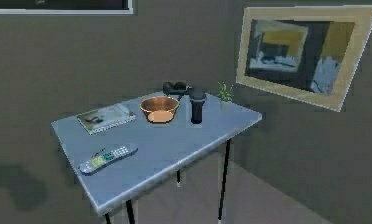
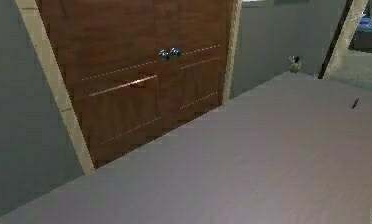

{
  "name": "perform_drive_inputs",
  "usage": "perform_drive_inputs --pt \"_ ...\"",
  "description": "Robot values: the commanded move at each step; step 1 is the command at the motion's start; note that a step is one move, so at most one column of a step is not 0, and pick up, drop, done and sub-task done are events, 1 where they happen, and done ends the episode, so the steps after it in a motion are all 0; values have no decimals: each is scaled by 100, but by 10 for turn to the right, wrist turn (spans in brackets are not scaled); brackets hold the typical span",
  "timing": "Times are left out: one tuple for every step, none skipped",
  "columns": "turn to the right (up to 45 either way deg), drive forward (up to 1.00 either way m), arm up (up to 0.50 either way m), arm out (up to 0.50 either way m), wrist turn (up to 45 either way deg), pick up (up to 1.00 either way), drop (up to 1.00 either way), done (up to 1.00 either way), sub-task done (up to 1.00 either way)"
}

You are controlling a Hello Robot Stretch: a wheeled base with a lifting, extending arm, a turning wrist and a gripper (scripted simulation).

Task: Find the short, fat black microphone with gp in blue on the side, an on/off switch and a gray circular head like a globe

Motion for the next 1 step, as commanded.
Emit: perform_drive_inputs --pt "0 0 0 0 0 0 0 100 0"
